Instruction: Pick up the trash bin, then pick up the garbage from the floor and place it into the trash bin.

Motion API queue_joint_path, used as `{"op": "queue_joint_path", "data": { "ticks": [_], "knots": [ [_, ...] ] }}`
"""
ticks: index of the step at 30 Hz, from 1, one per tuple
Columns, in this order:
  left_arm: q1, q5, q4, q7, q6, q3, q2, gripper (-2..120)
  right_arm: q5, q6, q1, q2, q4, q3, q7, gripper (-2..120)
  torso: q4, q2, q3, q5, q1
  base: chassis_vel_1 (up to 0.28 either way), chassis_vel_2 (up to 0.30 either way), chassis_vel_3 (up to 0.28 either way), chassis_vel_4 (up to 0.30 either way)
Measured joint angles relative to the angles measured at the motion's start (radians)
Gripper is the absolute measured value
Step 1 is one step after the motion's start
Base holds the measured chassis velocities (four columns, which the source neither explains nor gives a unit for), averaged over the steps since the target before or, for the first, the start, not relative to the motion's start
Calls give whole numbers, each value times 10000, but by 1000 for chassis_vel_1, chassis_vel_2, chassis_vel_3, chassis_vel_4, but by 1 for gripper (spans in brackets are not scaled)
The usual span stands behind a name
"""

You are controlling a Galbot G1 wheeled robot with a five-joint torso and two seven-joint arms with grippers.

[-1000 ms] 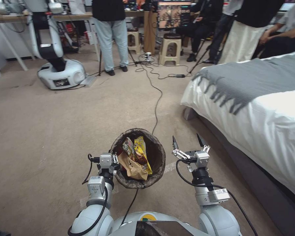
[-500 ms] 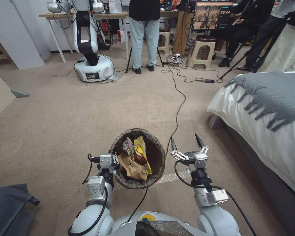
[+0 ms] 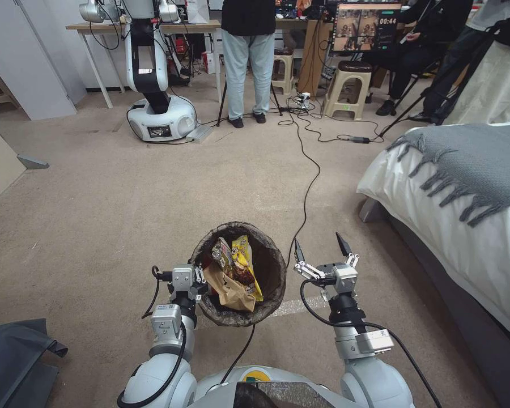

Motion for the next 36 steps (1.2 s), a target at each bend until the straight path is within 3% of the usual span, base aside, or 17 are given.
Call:
{"op": "queue_joint_path", "data": {
  "ticks": [28,31,35,36],
  "knots": [
    [-2,-159,0,-89,17,-128,-9,0,-98,107,-12,67,-53,-19,-26,100,1,0,0,0,1,0,0,0,0],
    [-20,-1434,115,-957,294,-1326,-103,2,-98,119,-16,72,-49,-15,-30,100,3,0,0,1,1,0,0,0,0],
    [-9,-964,102,-662,231,-1256,-72,2,-98,123,-9,74,-49,-13,-33,100,10,0,1,1,1,0,0,0,0],
    [-11,-961,72,-602,217,-1153,-77,0,-99,123,-5,76,-46,-14,-38,100,-2,0,0,-3,0,0,0,0,0]
  ]
}}
